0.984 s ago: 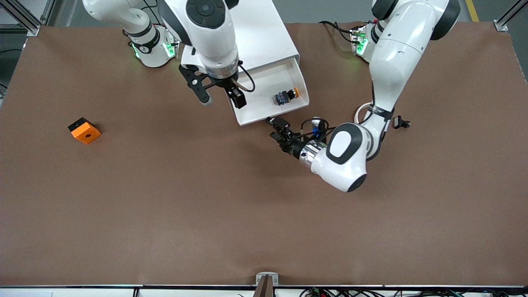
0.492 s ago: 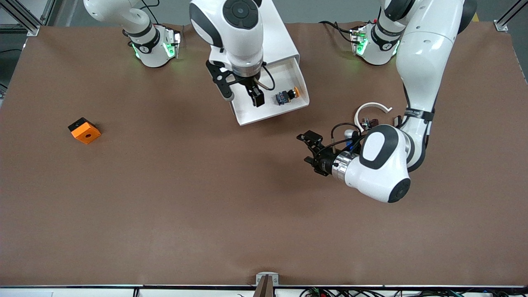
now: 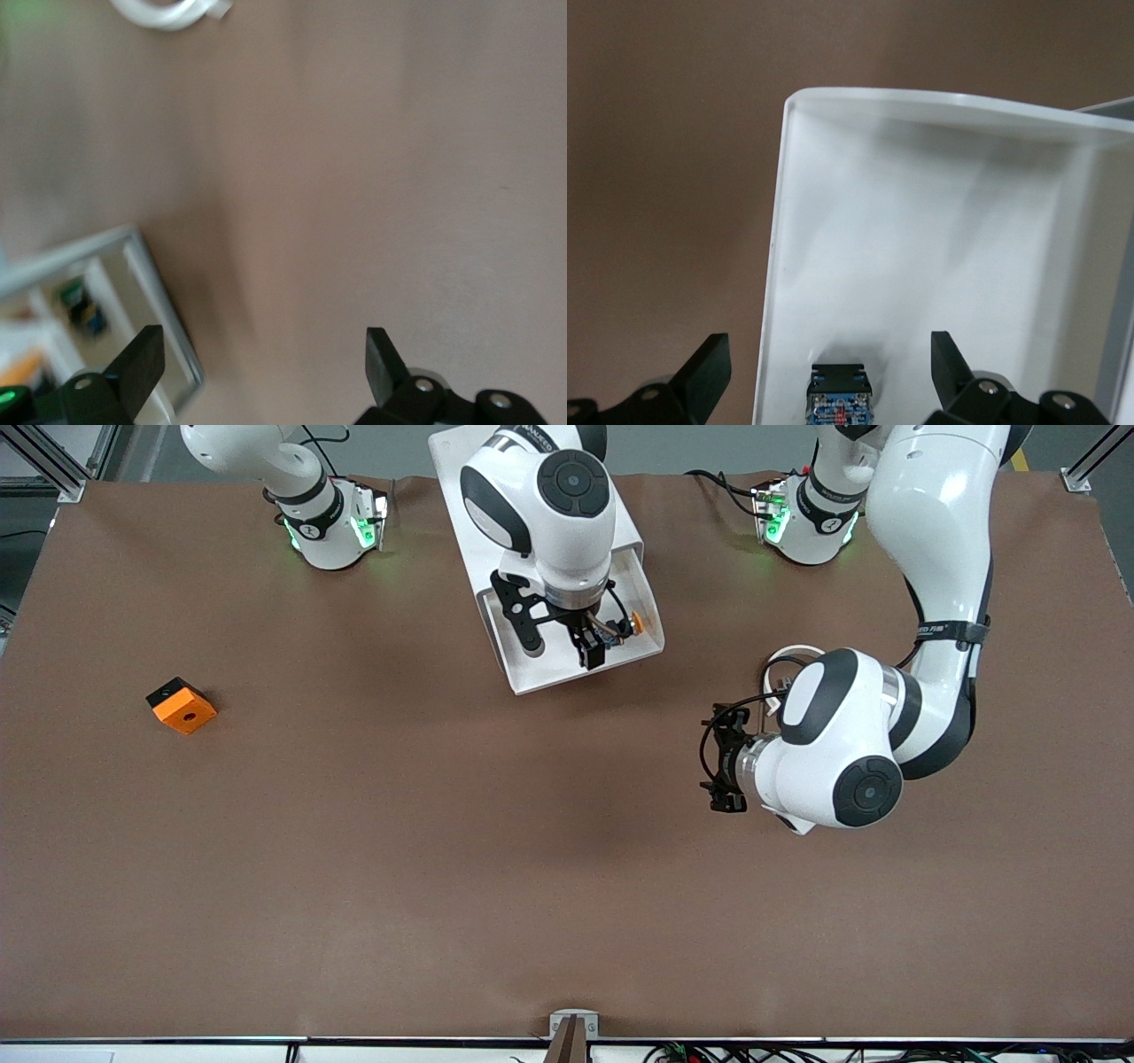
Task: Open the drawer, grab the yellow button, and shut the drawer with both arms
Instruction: 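Withdraw the left gripper while the right gripper holds the yellow button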
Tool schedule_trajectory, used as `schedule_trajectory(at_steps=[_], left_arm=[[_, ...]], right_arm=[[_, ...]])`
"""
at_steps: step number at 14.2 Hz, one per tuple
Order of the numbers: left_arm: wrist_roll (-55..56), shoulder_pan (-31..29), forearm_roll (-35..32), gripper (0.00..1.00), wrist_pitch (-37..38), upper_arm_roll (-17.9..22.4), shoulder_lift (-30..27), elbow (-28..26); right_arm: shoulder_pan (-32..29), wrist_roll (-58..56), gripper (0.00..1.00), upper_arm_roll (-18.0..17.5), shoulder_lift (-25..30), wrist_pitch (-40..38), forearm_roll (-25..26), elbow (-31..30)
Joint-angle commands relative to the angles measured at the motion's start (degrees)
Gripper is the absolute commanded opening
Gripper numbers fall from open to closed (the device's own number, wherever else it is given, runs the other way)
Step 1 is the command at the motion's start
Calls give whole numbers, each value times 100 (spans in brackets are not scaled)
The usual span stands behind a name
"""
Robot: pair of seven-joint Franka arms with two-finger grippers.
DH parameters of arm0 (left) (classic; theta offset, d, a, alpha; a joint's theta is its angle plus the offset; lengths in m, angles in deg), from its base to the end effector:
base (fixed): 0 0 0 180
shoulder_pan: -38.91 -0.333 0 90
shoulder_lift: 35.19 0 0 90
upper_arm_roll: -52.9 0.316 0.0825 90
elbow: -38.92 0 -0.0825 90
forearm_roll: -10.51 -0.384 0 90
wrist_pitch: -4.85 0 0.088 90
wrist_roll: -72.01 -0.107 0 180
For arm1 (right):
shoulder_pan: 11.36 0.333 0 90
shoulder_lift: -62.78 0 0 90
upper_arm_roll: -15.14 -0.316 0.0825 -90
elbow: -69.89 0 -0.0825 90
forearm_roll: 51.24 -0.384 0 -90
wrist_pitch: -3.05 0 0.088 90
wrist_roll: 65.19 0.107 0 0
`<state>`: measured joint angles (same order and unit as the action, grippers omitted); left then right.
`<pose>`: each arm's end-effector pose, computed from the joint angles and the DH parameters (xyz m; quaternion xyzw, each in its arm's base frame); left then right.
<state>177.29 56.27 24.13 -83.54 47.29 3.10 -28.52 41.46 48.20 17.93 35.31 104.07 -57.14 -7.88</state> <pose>0.6466 -0.2828 0.3829 -0.7228 -0.6585 0.1983 0.0676 0.4322 0.5394 0.4413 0.8448 -0.5324 -0.0437 0.0305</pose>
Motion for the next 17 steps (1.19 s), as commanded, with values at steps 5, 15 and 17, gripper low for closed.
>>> schedule_trajectory(at_steps=[5, 15, 17], left_arm=[[-1552, 74, -1299, 100, 59, -9, -576, -111], [-4523, -215, -1581, 100, 59, 52, -1192, -269], [-4892, -233, -1669, 100, 59, 52, -1288, -304]], right_arm=[[185, 95, 100, 55, -373, 146, -350, 298], [343, 16, 51, 20, -505, 269, -623, 306], [343, 16, 11, 20, -505, 269, -623, 315]])
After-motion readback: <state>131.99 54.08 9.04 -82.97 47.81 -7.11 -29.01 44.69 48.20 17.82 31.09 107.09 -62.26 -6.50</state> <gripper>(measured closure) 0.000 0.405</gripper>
